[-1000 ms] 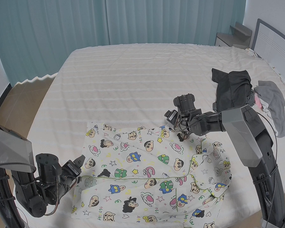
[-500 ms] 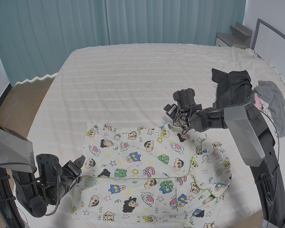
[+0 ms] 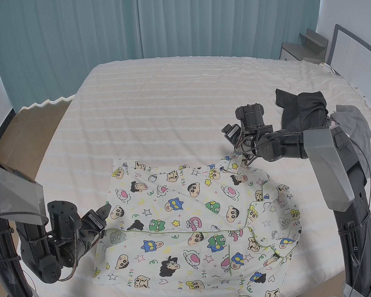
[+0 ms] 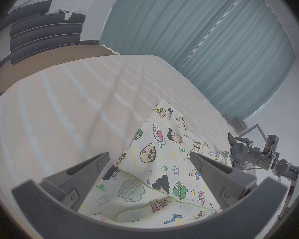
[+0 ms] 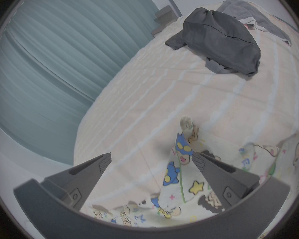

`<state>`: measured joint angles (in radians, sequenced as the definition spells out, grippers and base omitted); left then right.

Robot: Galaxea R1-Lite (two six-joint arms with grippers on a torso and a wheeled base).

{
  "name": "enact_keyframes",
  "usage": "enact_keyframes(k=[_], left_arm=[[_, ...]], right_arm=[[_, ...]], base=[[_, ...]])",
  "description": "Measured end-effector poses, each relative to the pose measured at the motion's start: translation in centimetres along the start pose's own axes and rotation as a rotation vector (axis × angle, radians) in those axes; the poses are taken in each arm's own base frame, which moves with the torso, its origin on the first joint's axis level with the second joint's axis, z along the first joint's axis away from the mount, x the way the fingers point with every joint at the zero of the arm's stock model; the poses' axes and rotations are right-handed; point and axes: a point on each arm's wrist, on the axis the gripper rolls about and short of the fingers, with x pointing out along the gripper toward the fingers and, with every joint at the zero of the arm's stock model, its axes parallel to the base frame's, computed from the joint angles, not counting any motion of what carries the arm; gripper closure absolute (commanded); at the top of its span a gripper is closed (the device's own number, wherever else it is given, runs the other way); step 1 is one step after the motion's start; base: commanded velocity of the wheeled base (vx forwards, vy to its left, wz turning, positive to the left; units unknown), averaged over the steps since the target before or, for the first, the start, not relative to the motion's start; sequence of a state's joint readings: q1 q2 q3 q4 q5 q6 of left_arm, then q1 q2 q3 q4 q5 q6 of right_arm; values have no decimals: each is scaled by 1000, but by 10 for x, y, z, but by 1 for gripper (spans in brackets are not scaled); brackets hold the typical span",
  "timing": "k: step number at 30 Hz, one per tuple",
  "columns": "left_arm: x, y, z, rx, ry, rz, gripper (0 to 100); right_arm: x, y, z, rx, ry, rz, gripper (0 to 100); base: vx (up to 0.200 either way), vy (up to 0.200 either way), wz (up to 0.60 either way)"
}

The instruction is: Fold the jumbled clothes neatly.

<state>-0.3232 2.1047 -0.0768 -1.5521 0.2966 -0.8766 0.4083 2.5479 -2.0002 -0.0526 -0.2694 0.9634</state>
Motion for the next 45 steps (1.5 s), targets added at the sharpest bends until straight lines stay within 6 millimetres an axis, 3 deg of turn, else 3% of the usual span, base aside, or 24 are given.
enact_keyframes(k=[7, 15, 19, 22, 30, 35, 45], left_arm=[[1, 1, -1, 1, 2, 4, 0], [1, 1, -1, 2, 0, 10, 0], [1, 1, -1, 3, 1, 11, 0], [2, 1, -2, 4, 2, 11, 0], [2, 1, -2, 3, 4, 11, 0], [2, 1, -2, 3, 5, 11, 0], [3, 2, -3, 6, 10, 15, 0]], right_arm=[[-15, -11, 12, -48, 83, -148, 0], [-56, -4, 83, -47, 74, -55, 0], [-69, -11, 96, -94, 100, -18, 0], [-70, -29, 92, -156, 148, -21, 0], [-62, -92, 58, -385, 320, -11, 0], [-52, -119, 44, -442, 397, -13, 0], [-35, -120, 39, -481, 309, 75, 0]], base=[[0, 0, 0], [0, 0, 0], [0, 0, 0], [0, 0, 0], [0, 0, 0], [0, 0, 0], [0, 0, 0]])
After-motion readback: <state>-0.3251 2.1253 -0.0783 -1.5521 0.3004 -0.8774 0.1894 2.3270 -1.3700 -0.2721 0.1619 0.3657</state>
